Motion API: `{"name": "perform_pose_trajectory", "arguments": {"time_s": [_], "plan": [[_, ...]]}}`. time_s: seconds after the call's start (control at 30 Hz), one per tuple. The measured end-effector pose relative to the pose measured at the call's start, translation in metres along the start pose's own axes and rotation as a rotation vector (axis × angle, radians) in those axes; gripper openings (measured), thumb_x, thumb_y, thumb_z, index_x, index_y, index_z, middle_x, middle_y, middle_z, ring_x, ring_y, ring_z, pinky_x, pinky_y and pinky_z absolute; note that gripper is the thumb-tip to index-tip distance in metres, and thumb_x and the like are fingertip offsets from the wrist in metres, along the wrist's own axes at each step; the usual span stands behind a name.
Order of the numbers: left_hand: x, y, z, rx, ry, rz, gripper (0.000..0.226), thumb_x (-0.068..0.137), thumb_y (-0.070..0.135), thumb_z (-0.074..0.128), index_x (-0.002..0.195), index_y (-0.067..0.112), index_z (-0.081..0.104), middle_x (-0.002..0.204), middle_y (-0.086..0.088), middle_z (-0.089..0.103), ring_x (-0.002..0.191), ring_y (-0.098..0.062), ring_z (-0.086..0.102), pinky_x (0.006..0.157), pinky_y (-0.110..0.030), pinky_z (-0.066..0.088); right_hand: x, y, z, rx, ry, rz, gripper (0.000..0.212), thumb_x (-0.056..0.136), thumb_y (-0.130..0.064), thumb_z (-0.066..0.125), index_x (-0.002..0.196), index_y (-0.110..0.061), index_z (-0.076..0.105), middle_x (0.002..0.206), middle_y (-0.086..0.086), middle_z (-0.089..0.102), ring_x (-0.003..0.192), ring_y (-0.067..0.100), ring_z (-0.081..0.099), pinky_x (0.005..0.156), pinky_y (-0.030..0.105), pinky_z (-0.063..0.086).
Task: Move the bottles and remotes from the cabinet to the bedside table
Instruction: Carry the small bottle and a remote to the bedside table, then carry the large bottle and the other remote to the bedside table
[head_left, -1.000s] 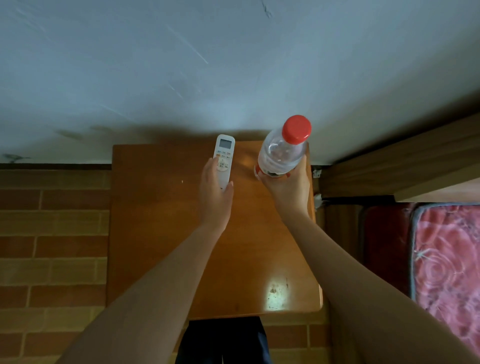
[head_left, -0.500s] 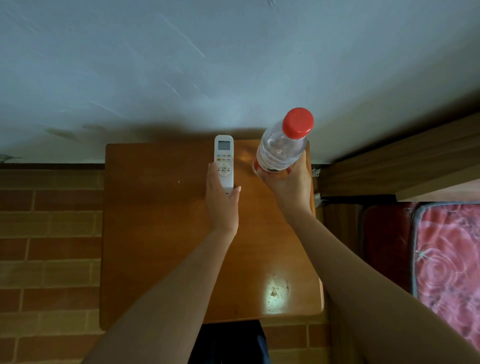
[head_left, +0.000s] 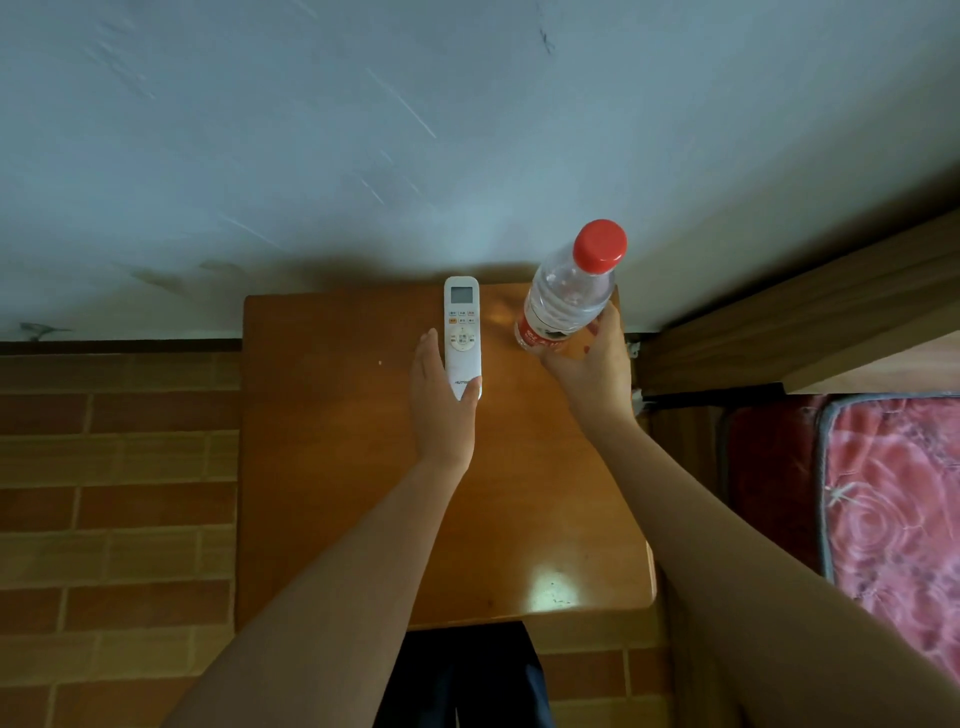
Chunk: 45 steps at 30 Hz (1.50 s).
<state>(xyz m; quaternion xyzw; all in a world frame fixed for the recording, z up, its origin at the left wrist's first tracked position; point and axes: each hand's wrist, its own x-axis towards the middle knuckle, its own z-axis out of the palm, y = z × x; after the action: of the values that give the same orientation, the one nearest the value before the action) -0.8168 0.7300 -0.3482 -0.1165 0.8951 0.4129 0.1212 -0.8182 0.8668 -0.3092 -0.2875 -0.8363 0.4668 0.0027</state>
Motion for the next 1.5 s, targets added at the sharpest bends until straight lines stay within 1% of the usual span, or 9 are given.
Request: {"name": "perform_pose_trajectory", "arguments": {"time_s": [0.17,0.37,0.53,0.63,0.73,0.9,1.0,1.33,1.5], "plan": [[-0.01,0.013,-0.049,0.139,0.062,0.159,0.052,0.086,0.023,0.059,0.134,0.013,0.04,0.138,-0.006,0.046,0.128,-0.022,0.04,0.104,-0.033,0.032,-0.021,-0.017,-0.018,-0.106,-0.038,0.128,0.073,0.078,-0.028,0.07,0.138,-0.017,0.029,0.14,0.005,0.044,0.126,0.022,0.044,0.099,0.04,0.043],[-0.02,0.048,-0.139,0.296,0.164,0.465,0.038,0.085,0.018,0.061,0.121,0.007,0.054,0.12,-0.012,0.061,0.113,-0.027,0.055,0.097,-0.04,0.044,-0.075,-0.071,-0.051,-0.262,-0.135,0.068,0.053,0.084,-0.026,0.062,0.132,-0.014,0.041,0.134,0.007,0.051,0.12,0.022,0.05,0.093,0.035,0.044],[-0.047,0.072,-0.23,0.288,0.275,0.503,0.031,0.084,0.012,0.062,0.114,0.003,0.058,0.113,-0.015,0.064,0.107,-0.029,0.058,0.091,-0.033,0.044,-0.117,-0.147,-0.076,-0.298,-0.119,-0.229,0.047,0.087,-0.021,0.059,0.132,-0.016,0.043,0.133,0.008,0.053,0.119,0.024,0.051,0.095,0.035,0.045],[-0.077,0.08,-0.282,0.347,0.304,0.502,0.031,0.085,0.013,0.06,0.115,0.004,0.058,0.117,-0.014,0.062,0.111,-0.028,0.055,0.093,-0.031,0.04,-0.14,-0.19,-0.085,-0.456,-0.171,-0.581,0.044,0.09,-0.018,0.054,0.132,-0.013,0.043,0.137,0.008,0.048,0.126,0.025,0.044,0.101,0.037,0.04],[-0.118,0.082,-0.328,0.455,0.334,0.474,0.032,0.087,0.015,0.058,0.118,0.007,0.057,0.121,-0.012,0.059,0.115,-0.027,0.052,0.096,-0.037,0.042,-0.161,-0.23,-0.09,-0.585,-0.25,-0.885,0.043,0.087,-0.012,0.056,0.129,-0.007,0.047,0.135,0.015,0.05,0.124,0.033,0.046,0.099,0.044,0.041],[-0.199,0.064,-0.385,0.59,0.428,0.316,0.035,0.089,0.021,0.053,0.123,0.012,0.053,0.125,-0.006,0.057,0.118,-0.021,0.049,0.099,-0.035,0.038,-0.208,-0.281,-0.086,-0.579,-0.328,-1.188,0.044,0.08,-0.009,0.064,0.123,-0.006,0.053,0.124,0.016,0.059,0.113,0.036,0.055,0.09,0.045,0.047],[-0.252,0.042,-0.414,0.618,0.501,0.184,0.035,0.091,0.025,0.05,0.125,0.017,0.051,0.127,-0.001,0.055,0.12,-0.018,0.046,0.099,-0.035,0.036,-0.247,-0.31,-0.071,-0.548,-0.4,-1.351,0.042,0.087,-0.016,0.058,0.128,-0.009,0.049,0.13,0.012,0.056,0.12,0.032,0.051,0.097,0.043,0.043],[-0.469,-0.053,-0.498,0.602,0.846,-0.297,0.034,0.087,0.026,0.057,0.118,0.013,0.057,0.118,-0.009,0.061,0.109,-0.029,0.054,0.089,-0.04,0.045,-0.434,-0.363,0.005,-0.337,-0.825,-1.762,0.039,0.09,-0.017,0.051,0.129,-0.012,0.048,0.13,0.007,0.055,0.121,0.024,0.049,0.104,0.034,0.035],[-0.583,-0.091,-0.514,0.61,0.962,-0.574,0.04,0.088,0.029,0.053,0.124,0.013,0.052,0.127,-0.011,0.056,0.116,-0.028,0.049,0.092,-0.039,0.041,-0.553,-0.376,0.04,-0.268,-1.016,-1.971,0.044,0.091,-0.023,0.05,0.133,-0.017,0.043,0.134,0.004,0.052,0.125,0.019,0.044,0.106,0.035,0.035]]}}
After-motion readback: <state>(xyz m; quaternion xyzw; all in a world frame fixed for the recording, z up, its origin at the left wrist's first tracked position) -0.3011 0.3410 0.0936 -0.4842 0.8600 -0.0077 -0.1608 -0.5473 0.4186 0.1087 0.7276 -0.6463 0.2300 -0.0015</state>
